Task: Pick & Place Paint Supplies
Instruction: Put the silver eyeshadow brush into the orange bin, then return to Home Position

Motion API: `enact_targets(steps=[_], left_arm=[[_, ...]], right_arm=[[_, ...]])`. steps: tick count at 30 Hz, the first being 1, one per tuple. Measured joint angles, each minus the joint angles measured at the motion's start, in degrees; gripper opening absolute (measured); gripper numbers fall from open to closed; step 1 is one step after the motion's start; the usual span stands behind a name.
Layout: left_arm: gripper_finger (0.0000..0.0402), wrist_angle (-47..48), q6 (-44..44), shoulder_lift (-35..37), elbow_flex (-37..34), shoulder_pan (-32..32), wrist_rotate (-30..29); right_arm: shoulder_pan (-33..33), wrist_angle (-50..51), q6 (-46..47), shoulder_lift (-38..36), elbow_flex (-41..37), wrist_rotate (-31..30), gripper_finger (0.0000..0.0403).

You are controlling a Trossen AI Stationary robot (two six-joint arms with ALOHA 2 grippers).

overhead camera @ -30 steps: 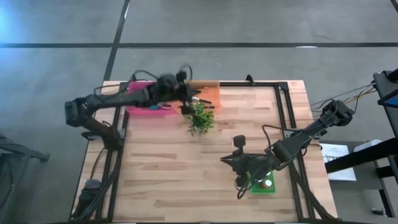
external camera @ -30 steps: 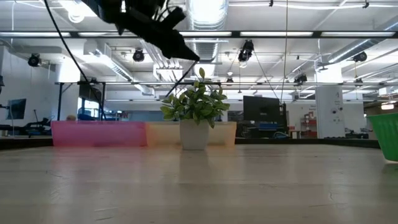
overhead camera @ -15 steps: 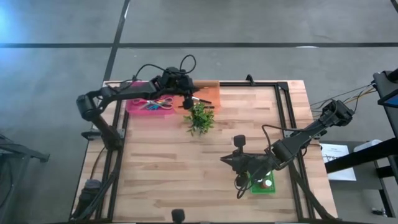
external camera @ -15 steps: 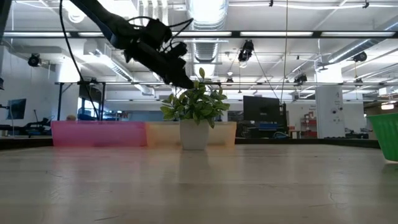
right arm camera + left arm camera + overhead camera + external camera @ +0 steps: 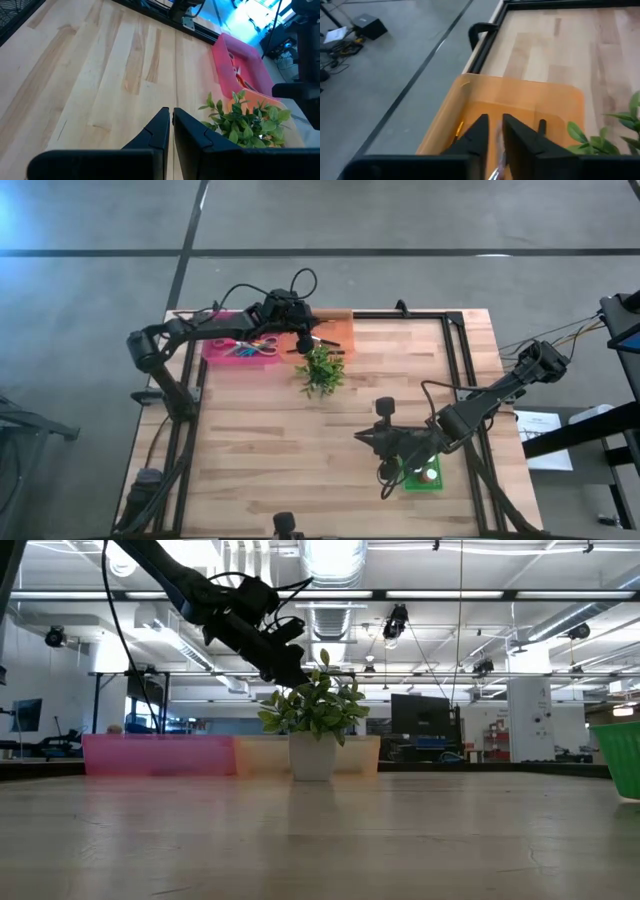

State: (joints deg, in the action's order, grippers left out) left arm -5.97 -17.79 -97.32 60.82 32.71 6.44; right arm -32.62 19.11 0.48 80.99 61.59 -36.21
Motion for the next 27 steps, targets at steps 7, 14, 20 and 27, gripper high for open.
enact_targets(steps=[7,14,20,27], left_arm=[[0.0163,0.02,-0.64,0.31,0.01,0.00,-0.47],[0.0210,4.61,-3.25,6.76,-0.10,-0.09,2.99],[0.0211,12.91,-1.71,17.49,-3.91,-0.71,12.82],[0.0212,10.32,0.59,35.13,-20.23,-5.53,14.77]], right_arm=[[0.02,0.02,-0.01,0.00,0.01,0.01,0.0022],[0.02,1.09,0.19,-0.01,0.01,-2.15,0.0022],[0.04,3.35,1.69,-0.17,0.01,-2.86,0.0022],[-0.15,3.10,2.44,-1.00,0.01,-2.97,0.0022]])
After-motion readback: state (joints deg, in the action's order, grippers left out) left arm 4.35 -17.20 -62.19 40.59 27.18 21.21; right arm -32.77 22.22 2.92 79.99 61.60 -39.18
